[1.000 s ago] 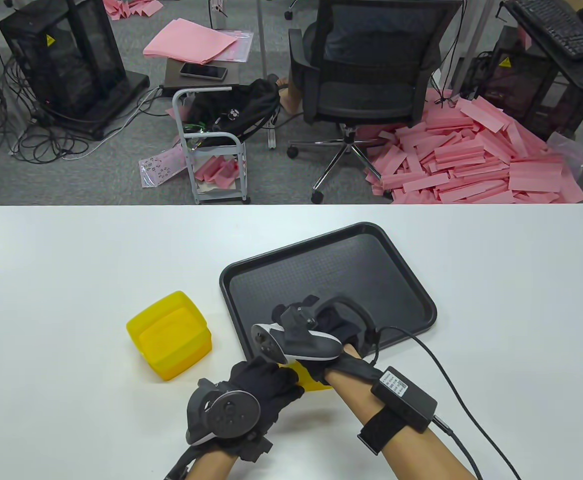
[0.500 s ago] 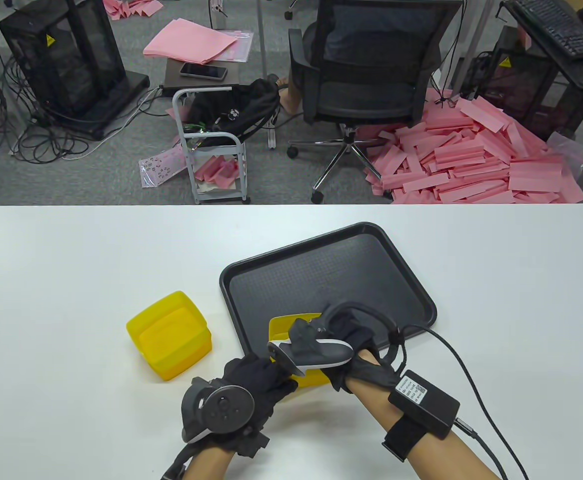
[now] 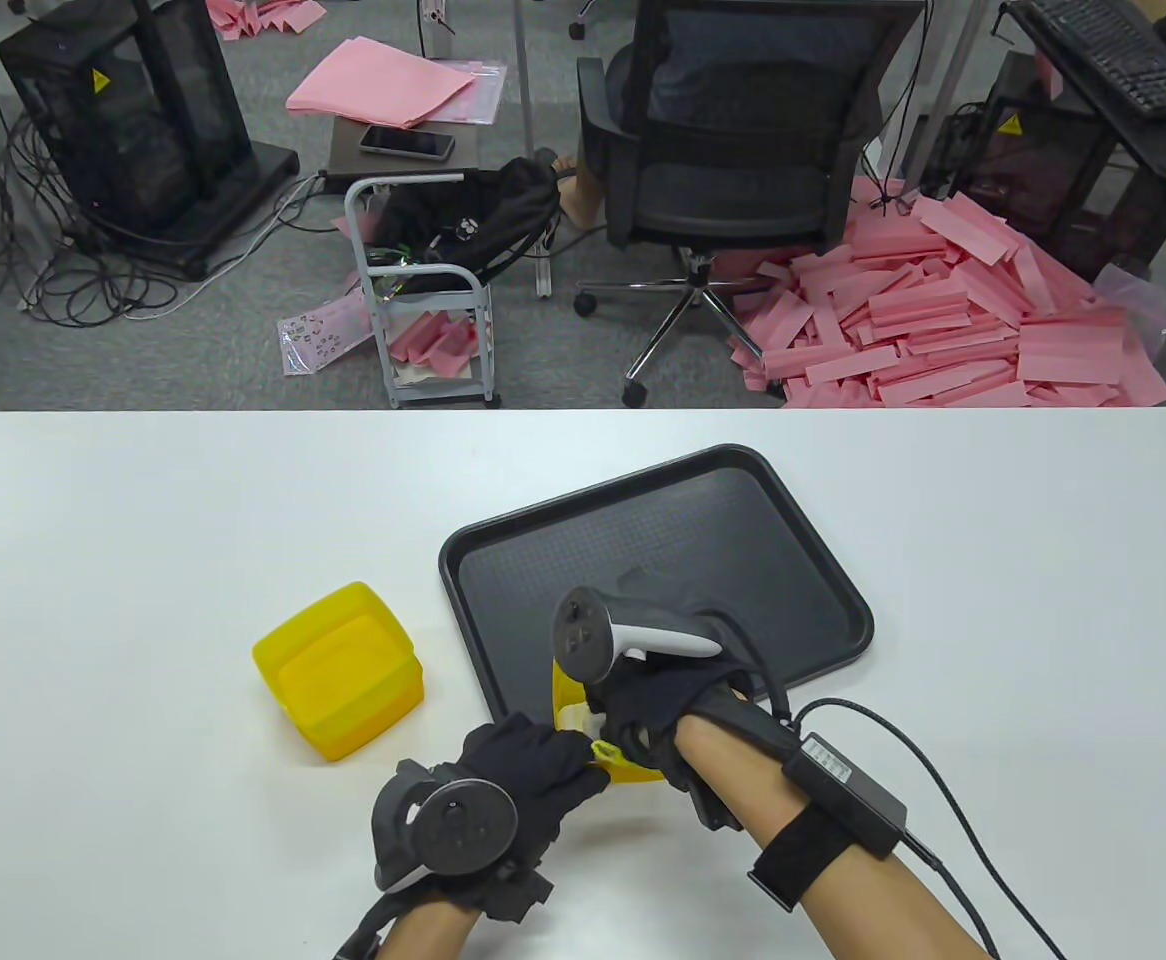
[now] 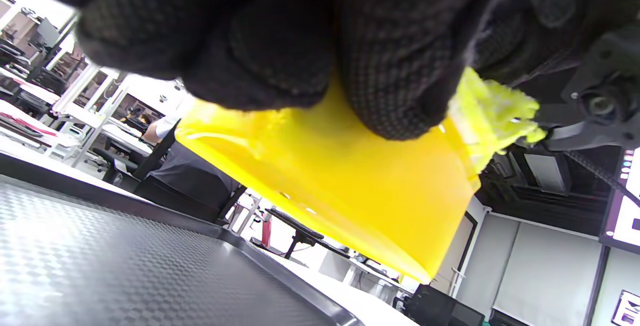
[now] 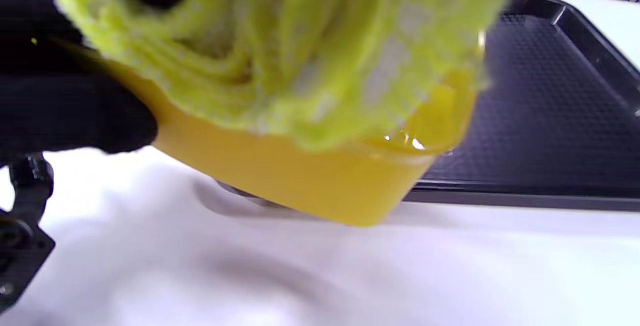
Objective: Wipe plastic food containers with dish cloth
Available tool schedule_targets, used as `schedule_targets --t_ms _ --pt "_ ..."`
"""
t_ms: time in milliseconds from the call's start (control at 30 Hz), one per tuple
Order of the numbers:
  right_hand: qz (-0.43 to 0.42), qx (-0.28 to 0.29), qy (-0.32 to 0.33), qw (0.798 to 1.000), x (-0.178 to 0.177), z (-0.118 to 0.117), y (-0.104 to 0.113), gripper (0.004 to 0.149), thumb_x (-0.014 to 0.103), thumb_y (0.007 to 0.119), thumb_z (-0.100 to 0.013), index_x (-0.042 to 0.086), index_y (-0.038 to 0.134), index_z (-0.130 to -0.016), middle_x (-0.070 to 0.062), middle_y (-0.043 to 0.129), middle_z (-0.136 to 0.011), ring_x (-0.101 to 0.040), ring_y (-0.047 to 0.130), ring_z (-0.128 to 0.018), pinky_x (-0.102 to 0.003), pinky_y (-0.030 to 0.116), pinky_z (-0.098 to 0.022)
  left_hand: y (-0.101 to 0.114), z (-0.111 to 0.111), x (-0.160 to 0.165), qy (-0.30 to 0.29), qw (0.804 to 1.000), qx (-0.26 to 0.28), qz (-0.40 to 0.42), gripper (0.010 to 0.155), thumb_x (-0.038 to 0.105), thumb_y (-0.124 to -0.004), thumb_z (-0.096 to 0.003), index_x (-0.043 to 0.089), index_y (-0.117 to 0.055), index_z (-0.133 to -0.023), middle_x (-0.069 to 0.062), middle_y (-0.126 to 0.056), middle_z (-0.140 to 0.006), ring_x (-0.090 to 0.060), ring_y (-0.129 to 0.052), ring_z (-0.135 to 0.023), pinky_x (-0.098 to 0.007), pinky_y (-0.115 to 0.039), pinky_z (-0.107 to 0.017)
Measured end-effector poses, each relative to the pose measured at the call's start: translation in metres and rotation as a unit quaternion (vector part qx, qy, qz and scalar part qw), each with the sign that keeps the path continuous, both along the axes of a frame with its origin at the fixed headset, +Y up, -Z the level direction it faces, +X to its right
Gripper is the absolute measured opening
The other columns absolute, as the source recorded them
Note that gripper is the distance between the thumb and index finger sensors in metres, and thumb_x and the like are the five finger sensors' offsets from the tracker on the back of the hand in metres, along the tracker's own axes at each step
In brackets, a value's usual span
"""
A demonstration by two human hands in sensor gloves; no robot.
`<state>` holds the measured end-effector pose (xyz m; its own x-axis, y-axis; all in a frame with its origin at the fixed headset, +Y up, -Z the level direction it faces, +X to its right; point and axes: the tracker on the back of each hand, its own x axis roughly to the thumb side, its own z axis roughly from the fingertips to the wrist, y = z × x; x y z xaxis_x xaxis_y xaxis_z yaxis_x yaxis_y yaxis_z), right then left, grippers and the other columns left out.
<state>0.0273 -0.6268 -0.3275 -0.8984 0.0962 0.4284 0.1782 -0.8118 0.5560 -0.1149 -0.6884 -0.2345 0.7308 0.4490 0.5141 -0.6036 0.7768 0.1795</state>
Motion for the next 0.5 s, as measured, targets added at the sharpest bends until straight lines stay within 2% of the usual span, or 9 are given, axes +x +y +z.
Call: schedule_targets --t_ms 167,267,433,500 --pt "-0.119 -0.026 -0.085 0.989 0.016 -0.010 -0.004 0.050 0.039 0.078 -0.053 0.020 0.067 -0.098 0.000 0.095 -0.080 -0.024 0.099 -0.045 -0.026 0.087 -0.017 0.000 -0.001 -0.005 0.009 1.000 0.002 0.013 0.043 0.050 -0.091 -0.0379 0.020 -0.100 -0.067 -0.003 -0.103 -0.040 -0.027 -0.100 -0.038 -0.044 -0.086 -0.032" --pt "-0.207 -0.027 -0.140 0.968 0.028 -0.013 -0.006 0.050 0.038 0.079 -0.053 0.019 0.066 -0.098 -0.001 0.095 -0.080 -0.025 0.099 -0.044 -0.027 0.087 -0.016 0.001 -0.002 -0.006 0.009 1.000 0.004 0.025 0.043 0.050 -0.091 -0.0380 0.019 -0.099 -0.067 -0.003 -0.103 -0.039 -0.027 -0.100 -0.037 -0.044 -0.086 -0.032" --pt "-0.280 0.015 -0.183 0.942 0.037 -0.011 -0.009 0.050 0.038 0.078 -0.053 0.019 0.066 -0.098 -0.001 0.094 -0.080 -0.025 0.100 -0.044 -0.027 0.088 -0.016 -0.002 -0.003 -0.005 0.011 1.000 0.001 0.018 0.043 0.051 -0.091 -0.0381 0.019 -0.099 -0.067 -0.002 -0.103 -0.039 -0.026 -0.100 -0.036 -0.043 -0.086 -0.031" --pt "-0.291 0.021 -0.183 0.939 0.040 -0.010 -0.009 0.050 0.038 0.078 -0.053 0.019 0.065 -0.098 -0.001 0.094 -0.080 -0.025 0.100 -0.045 -0.027 0.089 -0.017 -0.003 -0.004 -0.006 0.012 1.000 0.000 0.019 0.043 0.051 -0.091 -0.0380 0.020 -0.099 -0.067 -0.002 -0.103 -0.039 -0.026 -0.100 -0.037 -0.043 -0.086 -0.031"
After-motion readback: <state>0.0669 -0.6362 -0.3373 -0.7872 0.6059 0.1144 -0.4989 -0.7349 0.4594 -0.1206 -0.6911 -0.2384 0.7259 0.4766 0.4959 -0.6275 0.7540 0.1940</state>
